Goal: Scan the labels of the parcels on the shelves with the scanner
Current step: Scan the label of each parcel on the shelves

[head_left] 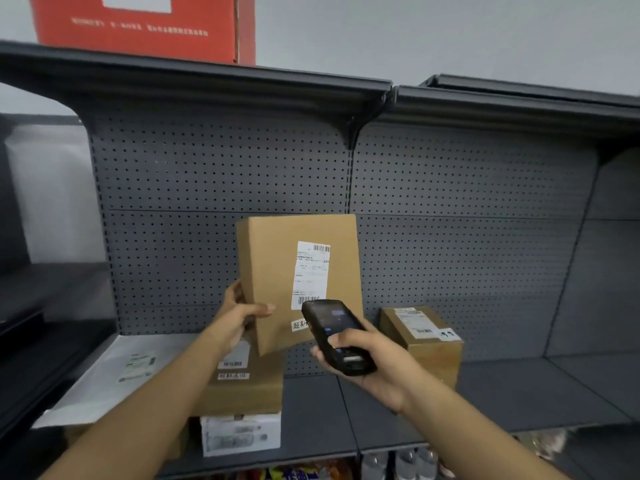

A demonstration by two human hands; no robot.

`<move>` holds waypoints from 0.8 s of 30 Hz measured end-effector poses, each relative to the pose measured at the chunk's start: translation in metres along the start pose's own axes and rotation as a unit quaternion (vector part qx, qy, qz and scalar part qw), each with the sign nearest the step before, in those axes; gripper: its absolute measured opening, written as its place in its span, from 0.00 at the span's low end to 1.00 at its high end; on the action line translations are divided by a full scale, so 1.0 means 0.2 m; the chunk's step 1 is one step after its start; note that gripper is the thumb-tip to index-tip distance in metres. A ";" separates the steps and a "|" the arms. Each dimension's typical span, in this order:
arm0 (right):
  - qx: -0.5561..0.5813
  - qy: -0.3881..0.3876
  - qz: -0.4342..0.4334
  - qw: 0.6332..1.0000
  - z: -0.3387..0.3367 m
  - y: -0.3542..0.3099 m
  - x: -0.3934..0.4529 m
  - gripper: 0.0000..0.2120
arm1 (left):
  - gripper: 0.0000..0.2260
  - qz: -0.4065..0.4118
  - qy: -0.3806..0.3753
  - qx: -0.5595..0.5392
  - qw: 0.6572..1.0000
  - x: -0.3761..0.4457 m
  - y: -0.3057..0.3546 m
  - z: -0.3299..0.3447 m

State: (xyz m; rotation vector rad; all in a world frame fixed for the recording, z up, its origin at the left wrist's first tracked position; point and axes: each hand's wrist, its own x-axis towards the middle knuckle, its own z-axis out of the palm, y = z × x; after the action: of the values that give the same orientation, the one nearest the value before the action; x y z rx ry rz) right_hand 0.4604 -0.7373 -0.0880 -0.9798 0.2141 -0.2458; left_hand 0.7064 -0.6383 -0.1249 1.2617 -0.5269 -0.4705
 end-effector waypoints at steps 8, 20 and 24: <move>0.014 0.006 -0.001 1.000 0.02 -0.06 -0.14 0.17 | 0.43 -0.011 -0.004 0.005 1.000 -0.02 0.01 0.01; 0.033 0.033 -0.011 0.999 0.11 -0.01 -0.15 0.11 | 0.44 -0.021 -0.015 -0.001 1.000 0.04 0.01 -0.05; 0.049 0.043 -0.014 0.998 0.12 0.00 -0.14 0.10 | 0.42 -0.019 -0.014 0.007 1.000 0.06 0.02 -0.06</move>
State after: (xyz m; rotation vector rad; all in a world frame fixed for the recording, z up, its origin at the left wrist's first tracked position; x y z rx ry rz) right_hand 0.4408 -0.7094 -0.0730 -0.8760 0.2658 -0.3214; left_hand 0.7236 -0.6344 -0.1226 1.2817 -0.5319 -0.5175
